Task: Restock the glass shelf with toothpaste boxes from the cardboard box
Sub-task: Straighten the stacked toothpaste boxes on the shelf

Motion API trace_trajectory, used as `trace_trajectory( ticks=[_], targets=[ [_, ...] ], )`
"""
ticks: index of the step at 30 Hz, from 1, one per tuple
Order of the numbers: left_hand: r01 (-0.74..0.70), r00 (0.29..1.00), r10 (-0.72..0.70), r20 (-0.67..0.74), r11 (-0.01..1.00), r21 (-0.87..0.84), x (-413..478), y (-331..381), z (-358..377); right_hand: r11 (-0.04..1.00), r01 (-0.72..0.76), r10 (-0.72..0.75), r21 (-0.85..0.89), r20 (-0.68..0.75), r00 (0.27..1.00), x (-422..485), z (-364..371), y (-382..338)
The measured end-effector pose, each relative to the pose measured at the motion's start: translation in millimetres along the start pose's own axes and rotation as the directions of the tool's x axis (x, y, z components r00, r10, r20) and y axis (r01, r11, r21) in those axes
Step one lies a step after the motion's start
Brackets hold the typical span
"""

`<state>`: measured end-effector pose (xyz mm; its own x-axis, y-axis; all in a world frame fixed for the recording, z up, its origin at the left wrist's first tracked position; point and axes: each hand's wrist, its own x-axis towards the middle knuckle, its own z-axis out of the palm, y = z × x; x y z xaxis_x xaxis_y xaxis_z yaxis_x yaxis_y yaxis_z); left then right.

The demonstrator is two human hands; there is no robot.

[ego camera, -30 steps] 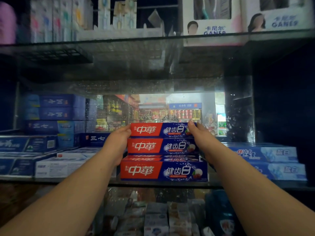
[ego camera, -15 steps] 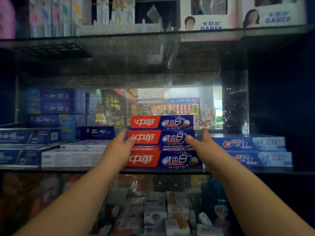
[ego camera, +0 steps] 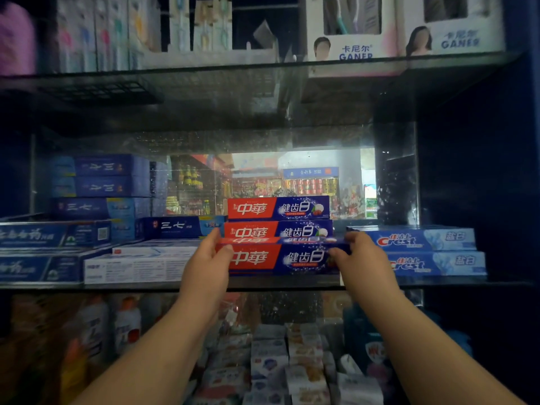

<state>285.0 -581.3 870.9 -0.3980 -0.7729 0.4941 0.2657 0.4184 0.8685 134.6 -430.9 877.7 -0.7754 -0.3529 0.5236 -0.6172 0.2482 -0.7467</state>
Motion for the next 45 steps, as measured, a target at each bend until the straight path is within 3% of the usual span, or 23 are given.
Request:
trace_trajectory(
  ticks=[7,17,22,27,35,45],
  targets=[
    [0.013,0.999,-0.017,-0.038,0.993,-0.116,31.3,11.9,5.6,0.997,0.043,-0.039,0.059,-0.060,0.997,32.2,0.6,-18.1],
    [0.079,0.997,-0.078,0.018,0.996,-0.037,49.6,-9.7,20.2,0.986,-0.038,0.042,0.161,-0.023,0.999,50.1,28.5,1.9],
    [0.122,0.992,-0.124,0.033,0.990,0.069,47.9,-22.3,22.1,0.996,-0.062,0.059,0.070,0.049,0.997,48.9,34.3,9.1],
    [0.147,0.988,-0.152,0.038,0.982,0.115,53.3,-26.3,20.7,0.999,-0.028,0.028,-0.029,0.027,0.999,46.3,32.2,10.0],
    [0.138,0.989,-0.146,0.038,0.976,0.166,50.9,-26.1,20.6,0.997,-0.072,0.074,-0.024,0.091,0.993,43.8,34.3,11.2],
    [0.169,0.983,-0.178,0.041,0.971,0.168,48.0,-19.9,22.4,0.998,-0.060,0.063,-0.037,0.069,0.996,40.5,34.3,11.2]
  ],
)
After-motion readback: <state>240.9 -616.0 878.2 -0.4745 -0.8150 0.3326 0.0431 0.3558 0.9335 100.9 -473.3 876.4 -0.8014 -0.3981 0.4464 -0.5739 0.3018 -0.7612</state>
